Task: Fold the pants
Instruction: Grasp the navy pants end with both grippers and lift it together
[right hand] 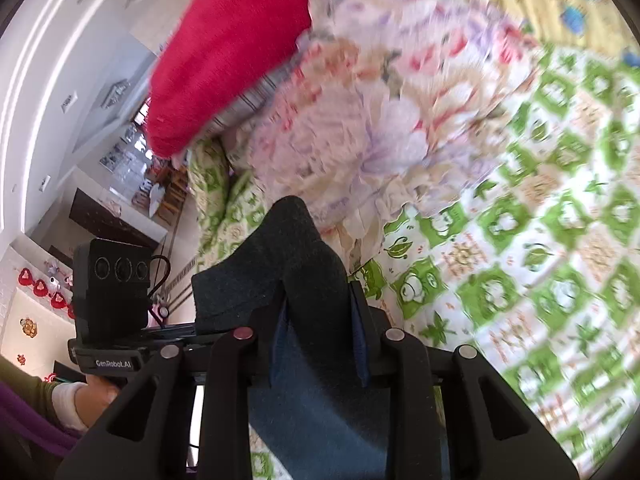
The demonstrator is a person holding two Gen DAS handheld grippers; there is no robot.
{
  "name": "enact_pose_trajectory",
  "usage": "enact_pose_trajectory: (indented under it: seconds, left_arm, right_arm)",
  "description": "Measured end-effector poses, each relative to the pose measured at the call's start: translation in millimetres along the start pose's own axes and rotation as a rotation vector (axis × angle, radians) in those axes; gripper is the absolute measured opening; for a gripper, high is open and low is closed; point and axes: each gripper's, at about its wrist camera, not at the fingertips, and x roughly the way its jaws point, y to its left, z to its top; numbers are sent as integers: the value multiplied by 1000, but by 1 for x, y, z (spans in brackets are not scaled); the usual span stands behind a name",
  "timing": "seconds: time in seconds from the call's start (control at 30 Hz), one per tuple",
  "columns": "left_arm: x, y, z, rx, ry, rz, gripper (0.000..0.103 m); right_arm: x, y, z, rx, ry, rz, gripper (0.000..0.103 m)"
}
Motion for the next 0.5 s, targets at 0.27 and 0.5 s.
enact_pose_trajectory:
  seconds: [0.27, 0.5]
  left_arm:
    - [-3, -77, -23, 174, 53, -65, 23]
    - [10, -128, -63, 312, 147, -113, 23]
  right_arm:
    - [-79, 12, -38, -7, -125, -12, 30]
    - [-137, 8, -91, 40, -221, -55, 28]
